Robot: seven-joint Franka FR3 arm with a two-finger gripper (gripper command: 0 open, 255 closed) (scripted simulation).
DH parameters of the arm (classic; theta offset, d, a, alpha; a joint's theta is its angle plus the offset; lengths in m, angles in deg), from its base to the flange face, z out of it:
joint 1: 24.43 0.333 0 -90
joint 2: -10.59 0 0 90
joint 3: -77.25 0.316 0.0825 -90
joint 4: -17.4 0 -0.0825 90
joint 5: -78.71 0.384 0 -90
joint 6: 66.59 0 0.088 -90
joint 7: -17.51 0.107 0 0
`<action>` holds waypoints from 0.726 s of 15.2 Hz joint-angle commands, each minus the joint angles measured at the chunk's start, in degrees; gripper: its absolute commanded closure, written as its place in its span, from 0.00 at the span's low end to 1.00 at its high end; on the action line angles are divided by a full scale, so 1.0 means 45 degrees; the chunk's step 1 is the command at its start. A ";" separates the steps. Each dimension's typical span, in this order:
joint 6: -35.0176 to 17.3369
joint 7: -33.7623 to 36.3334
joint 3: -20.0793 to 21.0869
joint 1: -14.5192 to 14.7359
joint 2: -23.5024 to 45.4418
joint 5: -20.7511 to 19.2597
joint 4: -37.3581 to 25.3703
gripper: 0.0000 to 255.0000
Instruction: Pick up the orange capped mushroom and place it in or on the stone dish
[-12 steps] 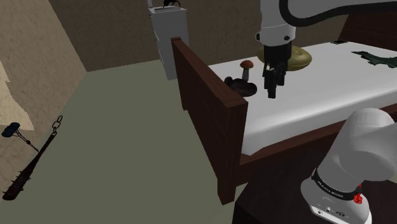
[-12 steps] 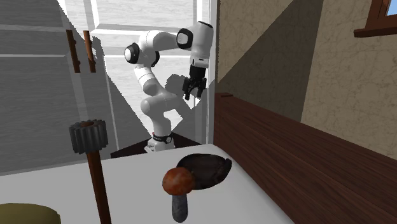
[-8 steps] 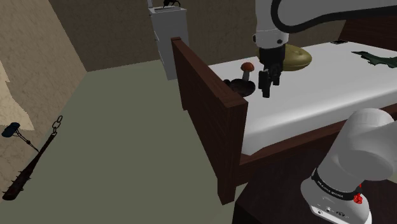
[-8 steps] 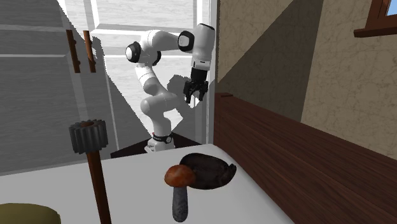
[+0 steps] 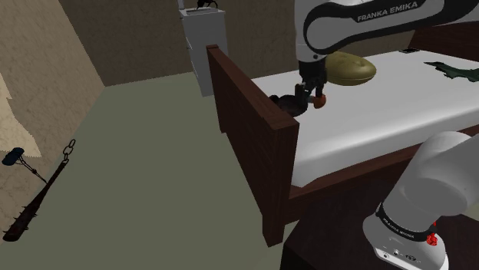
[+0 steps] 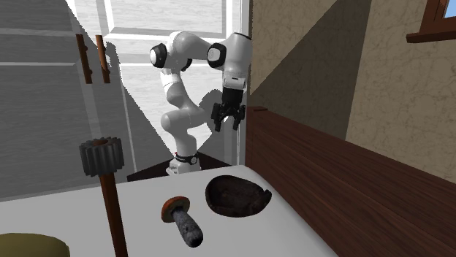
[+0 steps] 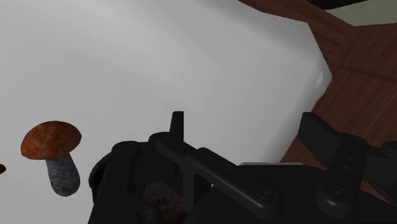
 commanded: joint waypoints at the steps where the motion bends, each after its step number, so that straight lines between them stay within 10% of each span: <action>1: -0.0693 0.0264 -0.0090 -0.0264 0.0672 -0.0332 -0.0277 0.00; 11: -0.3352 0.1633 -0.0665 -0.1474 0.3958 -0.1886 -0.2289 0.00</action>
